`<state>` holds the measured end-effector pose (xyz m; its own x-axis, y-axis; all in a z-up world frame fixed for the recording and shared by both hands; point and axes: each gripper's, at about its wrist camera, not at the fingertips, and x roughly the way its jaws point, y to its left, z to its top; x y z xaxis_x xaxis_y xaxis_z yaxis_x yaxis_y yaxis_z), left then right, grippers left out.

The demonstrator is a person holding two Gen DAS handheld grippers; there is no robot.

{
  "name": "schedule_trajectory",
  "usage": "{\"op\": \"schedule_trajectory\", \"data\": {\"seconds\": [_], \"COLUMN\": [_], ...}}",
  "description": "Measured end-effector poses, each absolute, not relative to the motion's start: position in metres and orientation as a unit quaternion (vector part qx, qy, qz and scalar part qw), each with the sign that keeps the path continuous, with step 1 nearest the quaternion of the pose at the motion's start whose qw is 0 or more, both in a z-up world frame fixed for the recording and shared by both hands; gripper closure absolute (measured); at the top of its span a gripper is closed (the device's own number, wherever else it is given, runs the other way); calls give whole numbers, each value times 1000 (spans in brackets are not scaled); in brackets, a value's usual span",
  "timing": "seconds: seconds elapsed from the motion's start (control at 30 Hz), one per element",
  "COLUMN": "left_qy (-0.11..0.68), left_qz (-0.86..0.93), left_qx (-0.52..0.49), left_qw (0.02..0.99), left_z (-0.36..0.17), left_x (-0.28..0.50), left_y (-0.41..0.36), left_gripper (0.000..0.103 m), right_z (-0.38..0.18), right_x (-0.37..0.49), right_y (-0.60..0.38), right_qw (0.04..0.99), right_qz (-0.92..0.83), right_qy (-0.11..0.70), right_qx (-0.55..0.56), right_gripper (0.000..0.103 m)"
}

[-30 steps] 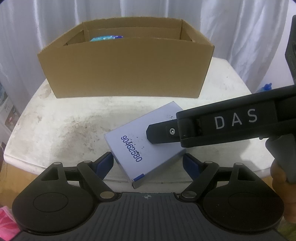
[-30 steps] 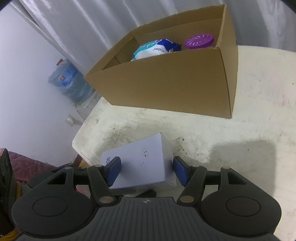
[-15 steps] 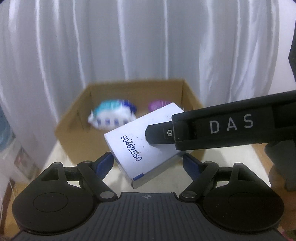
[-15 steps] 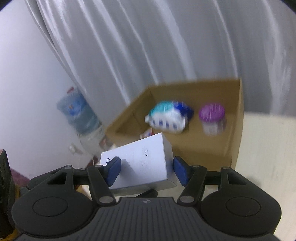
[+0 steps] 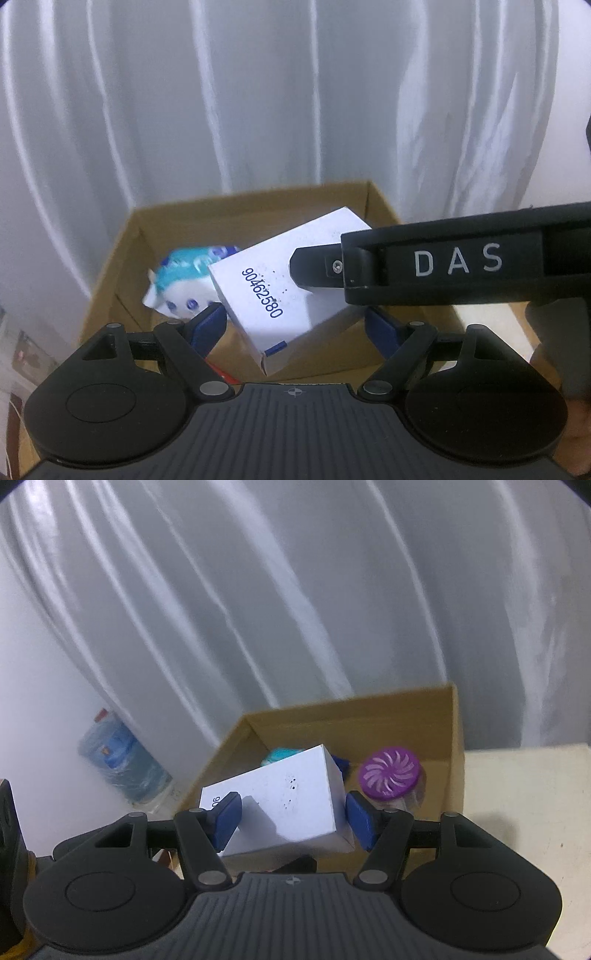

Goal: Organize objects

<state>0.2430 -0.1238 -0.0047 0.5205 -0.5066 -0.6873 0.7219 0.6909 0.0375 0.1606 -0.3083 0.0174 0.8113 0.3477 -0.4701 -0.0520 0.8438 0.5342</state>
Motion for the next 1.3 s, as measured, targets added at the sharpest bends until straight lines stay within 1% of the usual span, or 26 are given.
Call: {"op": "schedule_trajectory", "data": {"seconds": [0.23, 0.4, 0.6, 0.7, 0.8, 1.0, 1.1, 1.17, 1.23, 1.3], "left_qy": [386, 414, 427, 427, 422, 412, 403, 393, 376, 358], "left_qz": [-371, -387, -401, -403, -405, -405, -403, -401, -396, -386], "left_qx": [145, 126, 108, 104, 104, 94, 82, 73, 68, 66], "left_qw": [832, 815, 803, 802, 804, 811, 818, 824, 835, 848], "left_z": [-26, -33, -34, -34, -34, -27, -18, -11, -3, 6], "left_x": [267, 282, 286, 288, 287, 284, 279, 273, 264, 255], "left_y": [-122, -122, -117, -114, -111, -100, -90, -79, -68, -56], "left_gripper": [21, 21, 21, 21, 20, 20, 13, 5, 1, 0], "right_z": [-10, -11, -12, -11, -11, -7, 5, 14, 24, 32], "right_x": [183, 188, 193, 195, 195, 188, 177, 167, 156, 143], "right_y": [-309, -296, -292, -289, -290, -298, -306, -311, -316, -320], "right_qw": [902, 912, 913, 914, 913, 911, 917, 921, 925, 930], "right_qz": [97, 80, 73, 75, 78, 84, 88, 90, 87, 80], "right_qy": [326, 332, 347, 351, 351, 340, 312, 290, 271, 251], "right_qx": [265, 229, 202, 191, 195, 220, 233, 242, 250, 258], "right_gripper": [37, 37, 36, 33, 29, 29, 24, 21, 15, 8]}}
